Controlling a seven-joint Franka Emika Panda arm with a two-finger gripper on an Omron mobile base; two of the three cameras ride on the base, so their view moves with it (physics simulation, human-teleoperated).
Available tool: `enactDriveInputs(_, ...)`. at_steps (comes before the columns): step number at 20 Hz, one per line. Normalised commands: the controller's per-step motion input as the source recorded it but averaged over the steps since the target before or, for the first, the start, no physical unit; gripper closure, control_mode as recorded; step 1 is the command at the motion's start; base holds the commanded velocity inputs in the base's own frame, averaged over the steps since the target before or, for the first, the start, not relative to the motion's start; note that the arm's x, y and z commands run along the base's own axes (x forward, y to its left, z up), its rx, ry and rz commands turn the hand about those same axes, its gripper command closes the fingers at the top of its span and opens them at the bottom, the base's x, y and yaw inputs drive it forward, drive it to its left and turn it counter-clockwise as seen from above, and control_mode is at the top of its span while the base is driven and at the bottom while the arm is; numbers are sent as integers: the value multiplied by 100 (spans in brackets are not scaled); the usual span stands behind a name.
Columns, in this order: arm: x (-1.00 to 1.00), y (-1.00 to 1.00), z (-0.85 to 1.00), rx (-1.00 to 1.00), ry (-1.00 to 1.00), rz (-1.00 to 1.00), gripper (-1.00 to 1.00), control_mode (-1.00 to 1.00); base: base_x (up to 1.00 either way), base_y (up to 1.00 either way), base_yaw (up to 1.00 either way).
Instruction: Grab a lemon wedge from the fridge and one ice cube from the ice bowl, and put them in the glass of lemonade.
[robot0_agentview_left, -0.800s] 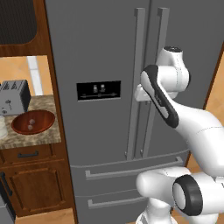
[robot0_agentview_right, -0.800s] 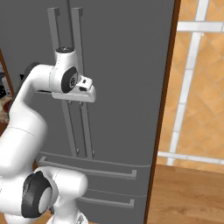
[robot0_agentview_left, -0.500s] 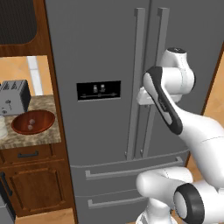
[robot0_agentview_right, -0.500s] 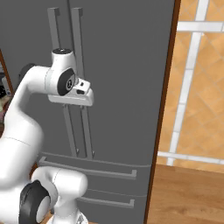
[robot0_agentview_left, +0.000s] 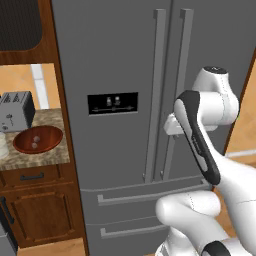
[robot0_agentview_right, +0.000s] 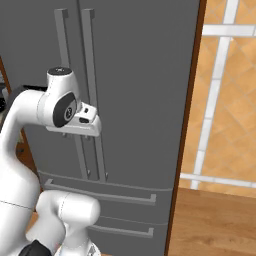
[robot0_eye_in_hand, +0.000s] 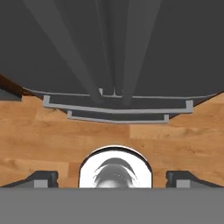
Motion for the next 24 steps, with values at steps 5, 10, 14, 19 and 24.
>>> enactDriveInputs(5,-56,0,-17,-1,0,0,-100,-100,0,0,0)
enactDriveInputs(10,-64,7,-28,-3,0,0,-100,-100,0,0,0)
enactDriveInputs(14,-65,14,-28,-3,0,0,-100,-100,0,0,0)
enactDriveInputs(19,1,-6,12,0,-25,0,-100,-100,0,0,0)
enactDriveInputs(24,17,-6,11,2,-24,0,-100,-100,0,0,0)
